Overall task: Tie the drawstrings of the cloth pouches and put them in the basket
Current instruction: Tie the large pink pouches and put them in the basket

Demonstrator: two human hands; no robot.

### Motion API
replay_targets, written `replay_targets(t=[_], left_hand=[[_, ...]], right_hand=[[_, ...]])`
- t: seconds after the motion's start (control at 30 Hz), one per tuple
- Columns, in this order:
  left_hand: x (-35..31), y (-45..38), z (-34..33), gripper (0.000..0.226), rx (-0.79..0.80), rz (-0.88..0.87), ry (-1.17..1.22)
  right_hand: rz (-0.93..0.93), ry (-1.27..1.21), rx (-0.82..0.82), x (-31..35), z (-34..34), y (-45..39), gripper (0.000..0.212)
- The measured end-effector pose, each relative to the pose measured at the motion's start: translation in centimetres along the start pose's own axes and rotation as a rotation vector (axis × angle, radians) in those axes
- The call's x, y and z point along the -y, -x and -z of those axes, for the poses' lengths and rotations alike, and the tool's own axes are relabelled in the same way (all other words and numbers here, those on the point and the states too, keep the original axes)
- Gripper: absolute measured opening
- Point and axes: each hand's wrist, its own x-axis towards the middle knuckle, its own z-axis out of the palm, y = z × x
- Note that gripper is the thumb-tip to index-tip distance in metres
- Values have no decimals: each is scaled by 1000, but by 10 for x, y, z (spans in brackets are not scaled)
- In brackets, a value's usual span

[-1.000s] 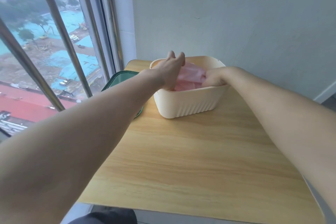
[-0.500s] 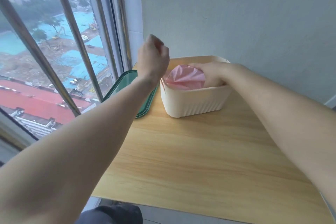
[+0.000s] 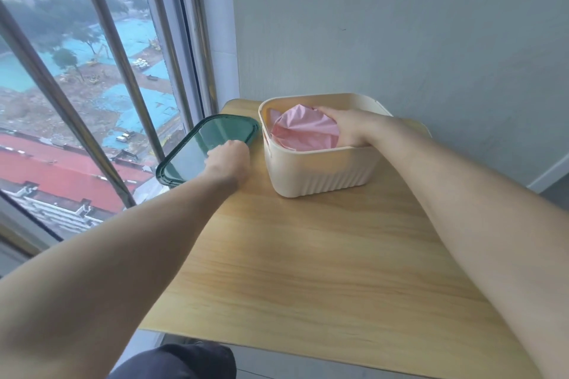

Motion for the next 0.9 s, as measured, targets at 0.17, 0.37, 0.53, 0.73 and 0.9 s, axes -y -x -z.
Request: replay_targets(t=[0.17, 0.37, 0.53, 0.73, 0.9], left_hand=[[1, -1, 64, 24, -354, 3, 37], [6, -14, 149, 27, -686, -93, -47], [-13, -15, 192, 49, -797, 6, 255], [-42, -14, 187, 46, -484, 79, 642], [-66, -20, 152, 23, -201, -54, 705]], right_hand=[[-23, 20, 30, 0, 1, -1, 111], [-13, 136, -58, 2, -2, 2, 106], [-140, -57, -142, 1, 5, 16, 121], [-4, -1162, -180, -50, 20, 50, 104], [37, -1766, -405, -75, 34, 81, 40]])
